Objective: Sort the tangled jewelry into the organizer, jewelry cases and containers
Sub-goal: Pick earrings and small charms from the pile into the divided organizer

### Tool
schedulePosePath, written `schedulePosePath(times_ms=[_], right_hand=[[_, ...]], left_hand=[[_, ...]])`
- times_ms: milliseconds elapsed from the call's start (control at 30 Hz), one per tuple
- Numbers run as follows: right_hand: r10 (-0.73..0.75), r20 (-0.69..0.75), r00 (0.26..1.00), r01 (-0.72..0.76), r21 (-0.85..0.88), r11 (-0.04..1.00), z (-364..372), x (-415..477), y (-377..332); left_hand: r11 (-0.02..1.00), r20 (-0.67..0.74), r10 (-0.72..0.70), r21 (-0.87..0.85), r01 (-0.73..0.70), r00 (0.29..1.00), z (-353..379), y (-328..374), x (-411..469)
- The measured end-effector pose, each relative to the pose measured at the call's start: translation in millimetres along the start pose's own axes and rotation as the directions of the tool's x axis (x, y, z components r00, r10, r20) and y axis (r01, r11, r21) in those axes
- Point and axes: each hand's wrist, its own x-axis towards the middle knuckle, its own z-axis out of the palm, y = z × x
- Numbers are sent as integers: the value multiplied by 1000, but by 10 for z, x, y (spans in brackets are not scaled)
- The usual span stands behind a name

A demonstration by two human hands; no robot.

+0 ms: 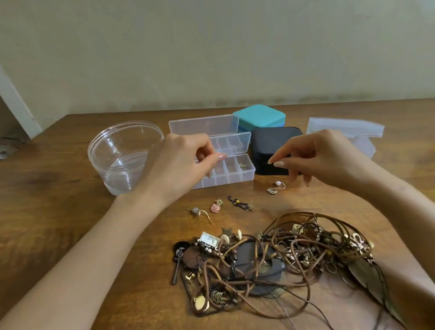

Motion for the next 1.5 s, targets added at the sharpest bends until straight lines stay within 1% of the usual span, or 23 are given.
schedulePosePath(times_ms=[67,133,167,233,267,300,400,467,600,700,833,900,933,1000,1033,1067,1133,1167,1200,1267,1333,1400,1500], right_hand=[[1,75,997,-5,55,998,-66,10,-5],[-14,332,943,-37,147,988,-173,-2,-3],[-37,493,869,-46,155,987,-207,-8,-14],[-34,745,666,-33,76,997,-210,-49,-22],[-2,810,587,-17,15,1000,-167,-66,-30],[35,832,554,-5,-39,999,-115,-77,-39],[36,807,589,24,-62,998,-54,-83,-59],[13,783,622,-11,-8,1000,-104,-88,-53],[-53,634,772,-34,125,992,-161,-78,-27],[-105,498,861,-79,334,939,-219,-69,-22],[-160,403,901,-106,563,820,-313,-66,-1],[-206,459,864,-126,594,795,-364,-71,27],[-242,550,799,-157,580,799,-398,-78,45],[-274,750,603,-234,494,838,-450,-102,77],[-234,791,566,-257,438,861,-452,-108,89],[-165,787,594,-268,388,882,-434,-101,91],[-18,634,773,-235,312,920,-342,-68,79],[19,541,841,-192,266,945,-278,-56,66],[28,488,872,-148,209,967,-204,-48,48],[30,478,878,-85,94,992,-40,-43,13],[47,471,881,-39,-27,999,92,-47,-1],[60,459,886,-9,-111,994,179,-52,-19],[41,496,867,-14,-57,998,229,-50,-49]], left_hand=[[994,141,0,-106,15,990,-15,41,-8],[980,281,43,-199,14,959,-22,114,-27],[973,335,66,-229,14,940,-27,152,-47],[955,462,119,-294,25,879,-17,254,-83],[946,534,147,-322,39,833,-7,292,-109],[938,596,182,-345,44,782,12,321,-135],[940,704,278,-340,-33,653,87,381,-186],[954,746,284,-282,-100,603,129,393,-197],[968,774,251,-209,-139,582,92,357,-191],[982,814,188,-144,-123,550,55,324,-171],[971,805,240,-204,-126,542,54,308,-151],[974,811,225,-203,-101,540,55,267,-149],[975,812,221,-206,-89,540,53,253,-149],[970,818,231,-235,-61,527,42,235,-150],[968,825,234,-249,-40,514,27,237,-149],[966,836,229,-257,-14,499,7,242,-148],[964,843,221,-265,22,491,-34,253,-141],[962,834,222,-271,25,505,-47,264,-137],[961,816,220,-274,23,534,-45,276,-133],[959,770,208,-281,27,603,-7,300,-134],[960,751,201,-279,27,629,47,325,-145],[966,764,223,-255,-34,606,86,329,-162],[968,805,240,-237,-77,542,74,294,-158]])
